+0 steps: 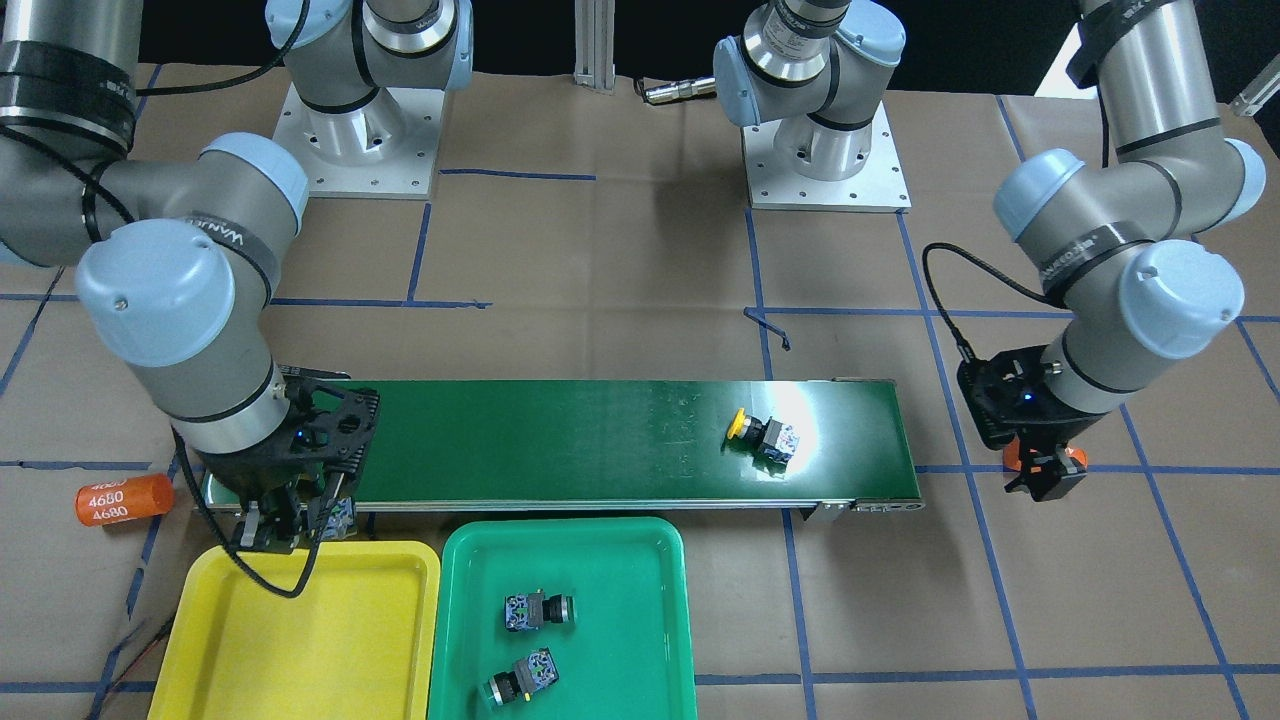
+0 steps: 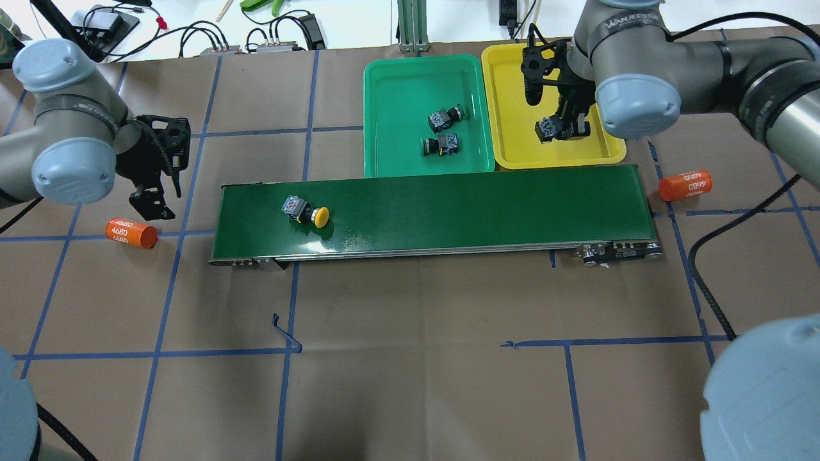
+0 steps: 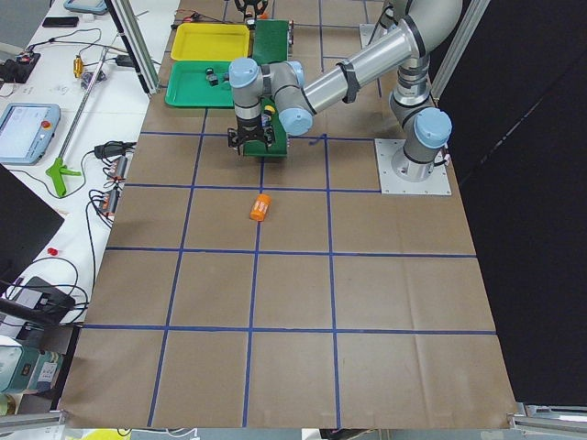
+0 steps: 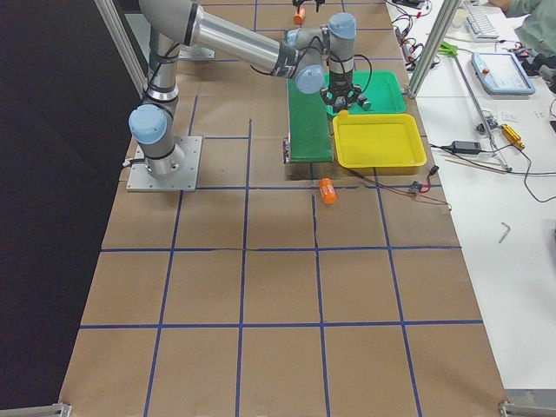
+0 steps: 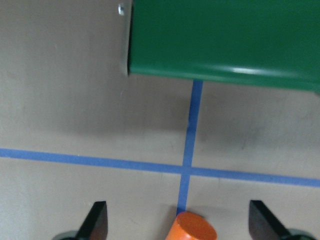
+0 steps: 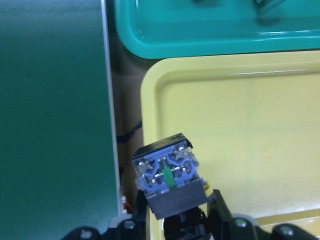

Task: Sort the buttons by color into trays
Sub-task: 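Place the yellow button in the yellow tray while the left sets its button down, then grasp the next yellow button with the right gripper while the left carries a cell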

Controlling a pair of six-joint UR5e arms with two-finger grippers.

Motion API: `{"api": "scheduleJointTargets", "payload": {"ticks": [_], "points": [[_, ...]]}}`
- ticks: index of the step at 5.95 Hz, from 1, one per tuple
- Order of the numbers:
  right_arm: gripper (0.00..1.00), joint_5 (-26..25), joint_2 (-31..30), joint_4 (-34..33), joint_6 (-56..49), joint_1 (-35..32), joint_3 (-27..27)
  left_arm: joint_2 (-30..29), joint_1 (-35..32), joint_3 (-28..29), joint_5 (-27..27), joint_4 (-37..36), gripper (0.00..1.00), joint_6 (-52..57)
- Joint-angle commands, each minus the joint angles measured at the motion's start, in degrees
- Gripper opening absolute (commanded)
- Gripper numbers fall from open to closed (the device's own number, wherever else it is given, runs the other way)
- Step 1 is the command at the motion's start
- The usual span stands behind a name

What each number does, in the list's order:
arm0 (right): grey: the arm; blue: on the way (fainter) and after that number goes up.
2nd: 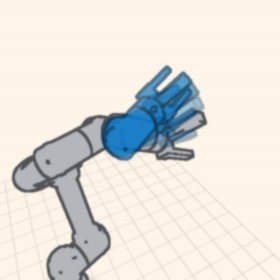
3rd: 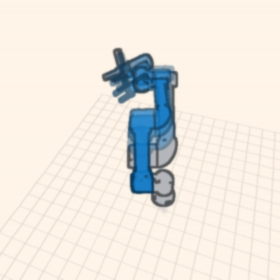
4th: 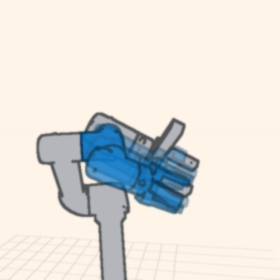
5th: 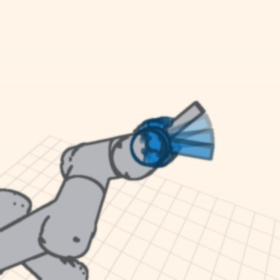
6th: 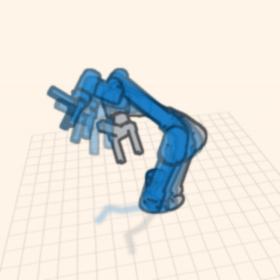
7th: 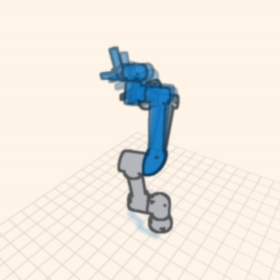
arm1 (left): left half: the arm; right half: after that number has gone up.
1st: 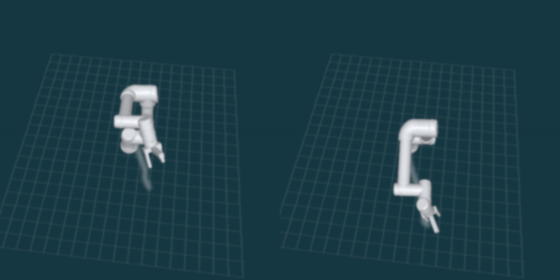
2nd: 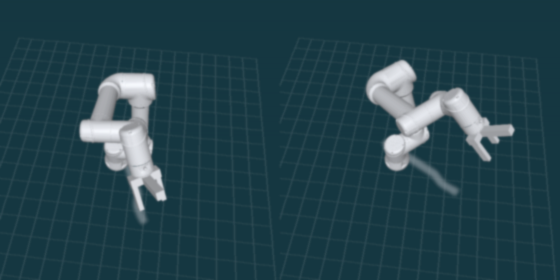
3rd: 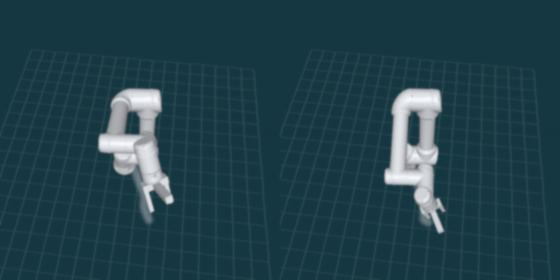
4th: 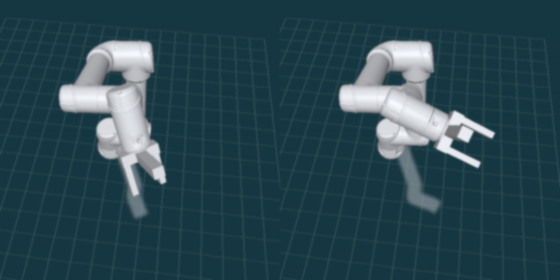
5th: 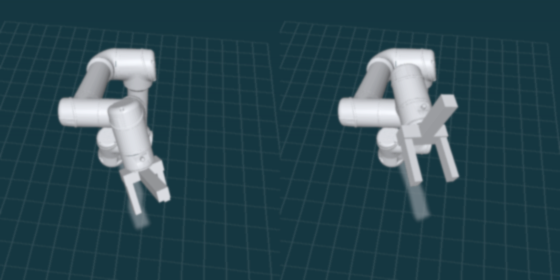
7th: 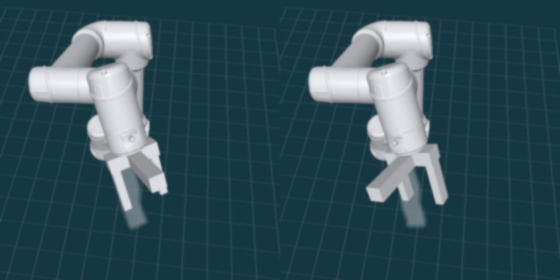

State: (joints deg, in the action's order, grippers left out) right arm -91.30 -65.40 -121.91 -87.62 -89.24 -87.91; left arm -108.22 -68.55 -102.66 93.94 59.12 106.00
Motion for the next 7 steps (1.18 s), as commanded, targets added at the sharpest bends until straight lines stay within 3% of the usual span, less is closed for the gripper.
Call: {"api": "scheduleJointTargets", "payload": {"ticks": [1,2,3,5,6,7], "points": [[0.1,2.68,8.23,-0.17,0.96,2.47,6.59,-3.47,6.74,-0.51,-0.42,-4.33,0.98,21.74],[0.32,3.57,10.62,-0.34,0.78,2.84,6.61,-4.97,9.03,-2.09,-0.68,-6.37,0.98,26.05],[0.99,6.45,10.73,-0.52,1.04,2.84,6.62,-5.68,9.4,-2.45,-0.6,-7.26,0.98,27.05],[1.0,6.22,6.72,1.05,1.13,2.93,6.27,-7.96,9.67,-3.68,-0.68,-11.28,0.96,26.89],[1.0,6.22,2.34,8.11,1.22,2.58,6.26,-8.67,9.67,-3.68,-1.55,-12.09,0.73,27.06],[1.0,6.39,-3.01,17.4,1.48,1.54,6.26,-8.42,9.67,-3.68,-1.21,-13.06,0.29,26.63]]}}
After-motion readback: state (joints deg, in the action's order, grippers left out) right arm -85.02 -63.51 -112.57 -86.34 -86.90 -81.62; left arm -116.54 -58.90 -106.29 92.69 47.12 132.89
